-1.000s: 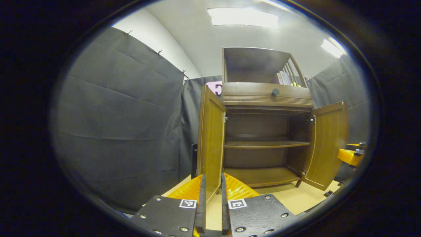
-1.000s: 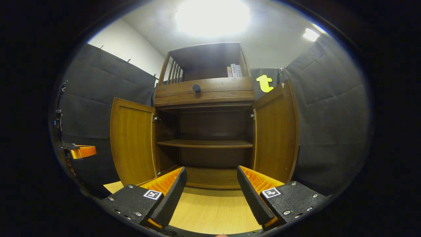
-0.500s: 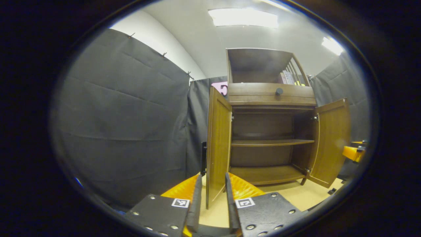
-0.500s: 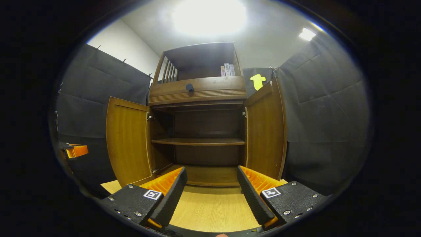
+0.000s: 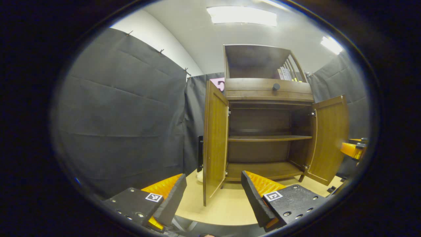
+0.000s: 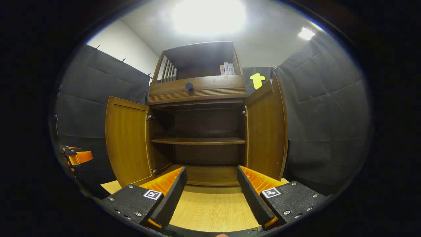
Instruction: Open the right door of the double-door shoe cabinet with the right hand, and open the left door with the left hand.
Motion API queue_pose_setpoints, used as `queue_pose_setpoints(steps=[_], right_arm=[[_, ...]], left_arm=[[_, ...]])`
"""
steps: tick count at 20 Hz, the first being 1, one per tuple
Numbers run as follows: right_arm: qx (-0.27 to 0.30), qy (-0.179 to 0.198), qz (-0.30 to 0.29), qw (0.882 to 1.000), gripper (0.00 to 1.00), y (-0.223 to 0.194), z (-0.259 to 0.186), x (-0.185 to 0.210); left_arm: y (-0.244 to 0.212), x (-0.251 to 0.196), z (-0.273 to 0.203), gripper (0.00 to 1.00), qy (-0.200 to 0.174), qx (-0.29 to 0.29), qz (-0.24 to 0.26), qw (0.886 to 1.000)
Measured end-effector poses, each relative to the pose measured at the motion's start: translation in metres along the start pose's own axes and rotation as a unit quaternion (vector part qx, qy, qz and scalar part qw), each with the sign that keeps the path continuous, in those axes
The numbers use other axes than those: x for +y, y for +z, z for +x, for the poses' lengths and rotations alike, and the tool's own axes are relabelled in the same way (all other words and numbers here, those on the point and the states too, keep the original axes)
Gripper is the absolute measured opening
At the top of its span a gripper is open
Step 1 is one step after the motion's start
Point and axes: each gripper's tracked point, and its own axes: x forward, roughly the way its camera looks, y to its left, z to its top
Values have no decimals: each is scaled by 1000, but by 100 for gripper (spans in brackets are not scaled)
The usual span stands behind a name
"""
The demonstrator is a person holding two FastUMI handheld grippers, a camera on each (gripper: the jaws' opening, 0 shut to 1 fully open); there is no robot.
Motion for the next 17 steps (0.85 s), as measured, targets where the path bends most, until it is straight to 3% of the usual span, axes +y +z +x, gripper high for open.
queue_pose_setpoints(steps=[17], right_arm=[[1,1,-5,1000,95,2,7,5]], left_arm=[[5,0,-3,100,-7,-14,11,1000]])
